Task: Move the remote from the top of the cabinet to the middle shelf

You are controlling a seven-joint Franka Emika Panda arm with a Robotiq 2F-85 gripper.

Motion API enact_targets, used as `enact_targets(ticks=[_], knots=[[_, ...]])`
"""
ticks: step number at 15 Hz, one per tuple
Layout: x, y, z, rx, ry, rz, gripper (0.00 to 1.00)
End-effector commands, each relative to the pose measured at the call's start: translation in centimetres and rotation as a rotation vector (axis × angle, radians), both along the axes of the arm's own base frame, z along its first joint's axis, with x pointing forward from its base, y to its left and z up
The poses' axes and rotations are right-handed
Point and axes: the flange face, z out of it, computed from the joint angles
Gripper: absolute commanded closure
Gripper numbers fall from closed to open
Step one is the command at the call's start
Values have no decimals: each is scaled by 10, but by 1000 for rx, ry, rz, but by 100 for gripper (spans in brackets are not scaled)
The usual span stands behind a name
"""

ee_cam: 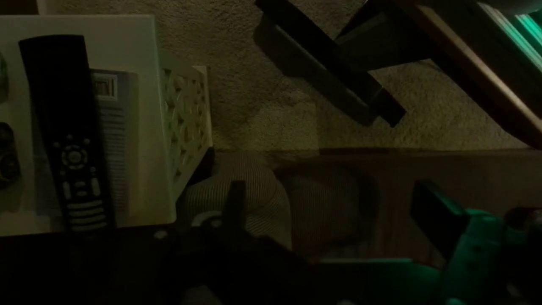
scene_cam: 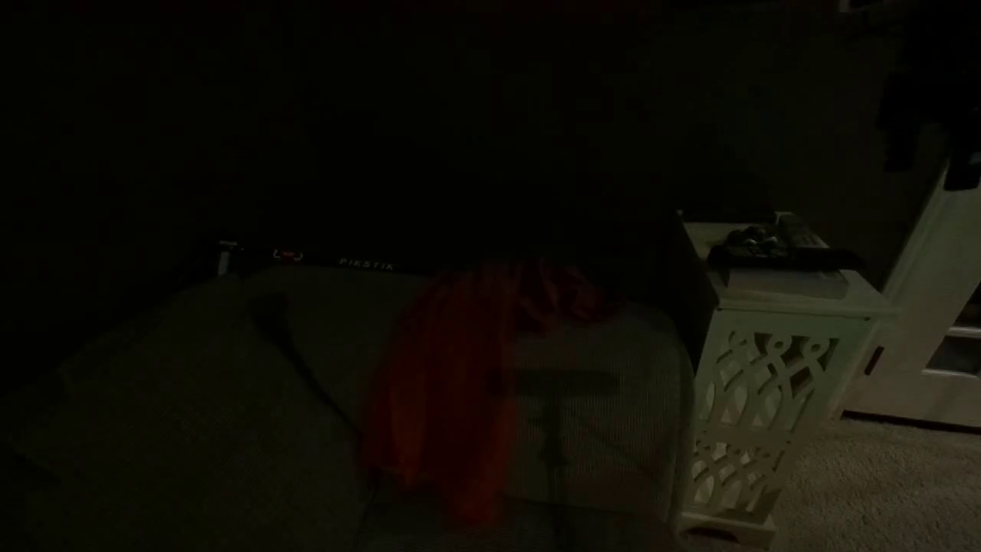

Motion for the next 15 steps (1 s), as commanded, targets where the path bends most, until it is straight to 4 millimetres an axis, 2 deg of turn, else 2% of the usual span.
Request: enact_targets(ticks=[1,3,7,10,15], knots=[[7,3,-13,-28,22,-10,0],[18,7,-34,-70,61,-25,0],[29,5,-40,-62,40,-52,0],[47,0,-56,-44,-48,-66,0],[90,-8,-100,-69,-132,-39,0]])
